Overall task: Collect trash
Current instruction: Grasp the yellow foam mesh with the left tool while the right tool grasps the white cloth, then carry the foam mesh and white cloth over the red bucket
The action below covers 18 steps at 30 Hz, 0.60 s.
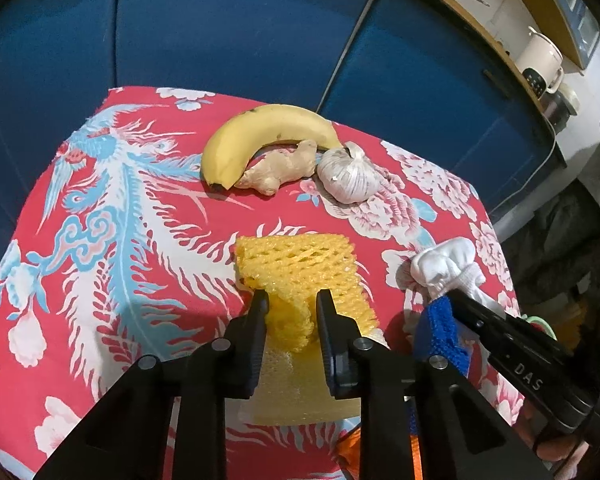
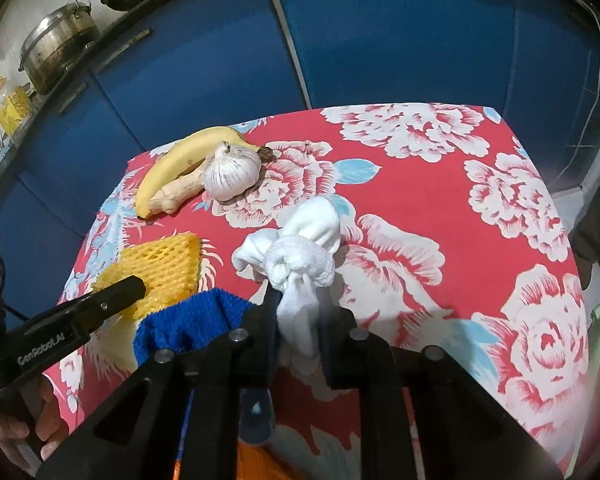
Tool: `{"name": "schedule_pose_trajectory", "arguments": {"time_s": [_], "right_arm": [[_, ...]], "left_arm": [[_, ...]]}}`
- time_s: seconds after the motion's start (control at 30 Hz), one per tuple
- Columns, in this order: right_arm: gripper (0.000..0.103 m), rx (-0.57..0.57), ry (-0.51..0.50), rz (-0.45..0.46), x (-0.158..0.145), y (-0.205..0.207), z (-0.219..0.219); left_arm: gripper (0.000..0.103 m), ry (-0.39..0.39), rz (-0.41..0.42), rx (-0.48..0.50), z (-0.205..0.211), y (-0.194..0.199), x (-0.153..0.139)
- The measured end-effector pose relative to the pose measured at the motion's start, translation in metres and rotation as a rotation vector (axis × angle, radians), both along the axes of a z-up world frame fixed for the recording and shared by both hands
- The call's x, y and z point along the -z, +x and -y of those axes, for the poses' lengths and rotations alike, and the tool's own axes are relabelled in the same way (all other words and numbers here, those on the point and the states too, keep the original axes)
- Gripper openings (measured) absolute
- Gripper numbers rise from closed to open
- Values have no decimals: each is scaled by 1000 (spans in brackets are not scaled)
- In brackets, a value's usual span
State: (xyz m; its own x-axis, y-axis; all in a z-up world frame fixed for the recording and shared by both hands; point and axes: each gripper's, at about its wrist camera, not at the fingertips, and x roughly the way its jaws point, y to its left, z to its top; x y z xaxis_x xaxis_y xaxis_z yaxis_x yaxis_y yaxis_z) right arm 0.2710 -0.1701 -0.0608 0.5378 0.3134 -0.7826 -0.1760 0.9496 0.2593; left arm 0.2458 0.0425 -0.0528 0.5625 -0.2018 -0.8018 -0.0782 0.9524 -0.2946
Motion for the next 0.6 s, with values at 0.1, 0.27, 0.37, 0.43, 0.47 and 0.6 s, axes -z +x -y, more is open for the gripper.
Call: {"name": "schedule_pose_trajectory", "arguments": {"time_s": [0.1, 0.27, 0.37, 0.43, 0.47, 0.6], "right_arm": [[19, -2, 6, 15, -6, -7, 3], [19, 2, 17, 39, -16, -19, 9], [19, 4, 24, 52, -23, -29, 13], [19, 3, 28, 62, -27, -37, 16], [19, 3, 30, 67, -30, -41, 18], [19, 12, 33, 79, -36, -55, 24]], "left_arm": [[22, 5, 6, 0, 1, -2, -2], [20, 15, 20, 1, 2, -8, -9], [19, 12, 33, 6, 3, -14, -15], [19, 7, 46, 11, 3, -18, -21], [19, 7, 53, 13, 4, -20, -24], [19, -4, 93, 28, 7, -32, -40]]}}
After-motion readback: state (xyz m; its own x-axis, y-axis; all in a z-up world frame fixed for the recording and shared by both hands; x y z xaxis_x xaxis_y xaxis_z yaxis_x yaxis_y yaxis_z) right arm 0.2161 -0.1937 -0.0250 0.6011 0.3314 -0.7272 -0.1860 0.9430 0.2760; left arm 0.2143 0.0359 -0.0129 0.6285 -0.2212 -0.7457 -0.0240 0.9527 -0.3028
